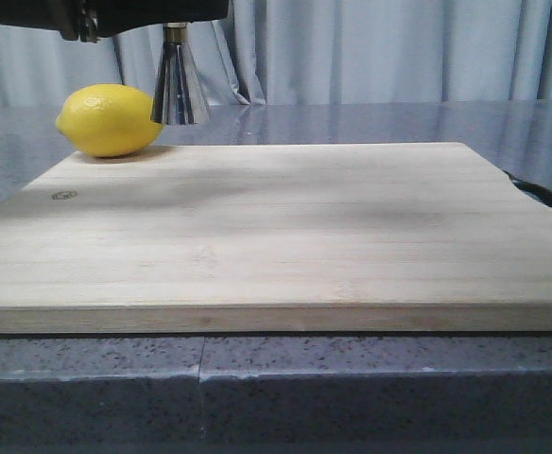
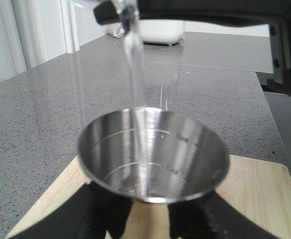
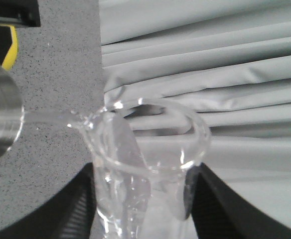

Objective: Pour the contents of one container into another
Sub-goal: 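Tilt the beaker with the right gripper, pouring liquid into the jigger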

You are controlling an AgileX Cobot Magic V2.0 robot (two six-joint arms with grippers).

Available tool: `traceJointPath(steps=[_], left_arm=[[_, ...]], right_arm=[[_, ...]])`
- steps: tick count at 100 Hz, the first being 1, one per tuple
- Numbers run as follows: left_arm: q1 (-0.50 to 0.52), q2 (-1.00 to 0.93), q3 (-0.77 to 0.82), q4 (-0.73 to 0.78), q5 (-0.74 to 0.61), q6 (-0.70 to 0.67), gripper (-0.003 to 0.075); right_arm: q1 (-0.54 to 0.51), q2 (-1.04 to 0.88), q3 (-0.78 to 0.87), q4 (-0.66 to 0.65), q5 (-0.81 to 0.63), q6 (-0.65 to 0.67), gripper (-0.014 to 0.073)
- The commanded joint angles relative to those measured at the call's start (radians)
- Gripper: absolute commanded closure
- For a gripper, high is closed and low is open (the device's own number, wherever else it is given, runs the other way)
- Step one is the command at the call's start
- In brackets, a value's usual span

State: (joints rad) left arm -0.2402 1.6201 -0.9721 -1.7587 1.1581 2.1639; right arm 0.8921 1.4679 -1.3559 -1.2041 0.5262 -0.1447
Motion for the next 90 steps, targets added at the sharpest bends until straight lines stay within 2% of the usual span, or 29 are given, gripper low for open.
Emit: traceJointPath(steps=[1, 90], left_arm=[[-0.008, -0.046, -0.032, -0.090, 0.098, -0.008, 0.0460], [-0.008, -0.046, -0.032, -0.090, 0.098, -0.008, 0.0460]], right_arm=[[0.002, -0.035, -0.036, -0.071, -0.024, -0.002, 0.0293], [0.002, -0.035, -0.036, -0.144, -0.046, -0.002, 0.0293]])
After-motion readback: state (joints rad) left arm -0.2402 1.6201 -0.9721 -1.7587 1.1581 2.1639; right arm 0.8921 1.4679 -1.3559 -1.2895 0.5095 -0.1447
